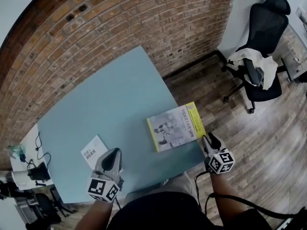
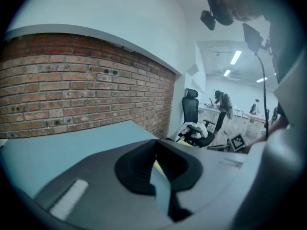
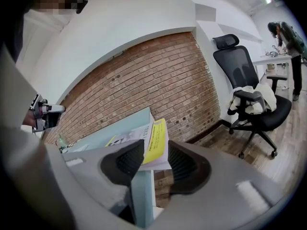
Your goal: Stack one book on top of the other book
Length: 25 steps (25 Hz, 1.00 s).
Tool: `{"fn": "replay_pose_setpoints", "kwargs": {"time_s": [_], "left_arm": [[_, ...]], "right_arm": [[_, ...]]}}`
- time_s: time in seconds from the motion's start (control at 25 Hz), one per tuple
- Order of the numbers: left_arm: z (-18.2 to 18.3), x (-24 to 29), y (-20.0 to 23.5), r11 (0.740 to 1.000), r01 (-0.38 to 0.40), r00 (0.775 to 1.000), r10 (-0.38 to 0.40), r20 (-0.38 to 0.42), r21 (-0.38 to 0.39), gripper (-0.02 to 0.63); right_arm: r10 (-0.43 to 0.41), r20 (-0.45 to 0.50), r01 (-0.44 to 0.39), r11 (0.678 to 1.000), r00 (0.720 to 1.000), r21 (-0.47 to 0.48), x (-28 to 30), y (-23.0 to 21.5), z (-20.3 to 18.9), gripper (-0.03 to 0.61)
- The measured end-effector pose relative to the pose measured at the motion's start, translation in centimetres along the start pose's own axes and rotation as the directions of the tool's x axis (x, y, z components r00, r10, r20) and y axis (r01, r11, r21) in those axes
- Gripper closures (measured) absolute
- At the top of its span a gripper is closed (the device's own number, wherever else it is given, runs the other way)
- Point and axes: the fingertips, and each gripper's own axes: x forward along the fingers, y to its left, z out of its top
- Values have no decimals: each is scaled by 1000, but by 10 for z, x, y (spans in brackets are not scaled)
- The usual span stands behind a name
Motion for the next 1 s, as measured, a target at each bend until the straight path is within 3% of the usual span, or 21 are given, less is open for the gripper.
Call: {"fn": "replay_pose_setpoints", "kwargs": {"time_s": [0.16, 0.6, 0.8, 1.0], "left_arm": [[-1, -2, 4, 1000, -15, 1000, 15, -13, 5, 609], [-1, -6, 8, 999, -47, 999, 47, -25, 5, 609], [-7, -6, 11, 998, -67, 997, 67, -42, 6, 609], [-5, -3, 9, 998, -65, 997, 65, -46, 6, 609]], "right_arm": [[-6, 14, 6, 1000, 1000, 15, 6, -3, 0, 332], [30, -4, -30, 997, 1000, 66, 20, -4, -5, 295], [24, -31, -24, 1000, 999, 9, 28, -7, -10, 266], [46, -11, -45, 996, 999, 72, 32, -8, -9, 259]]}}
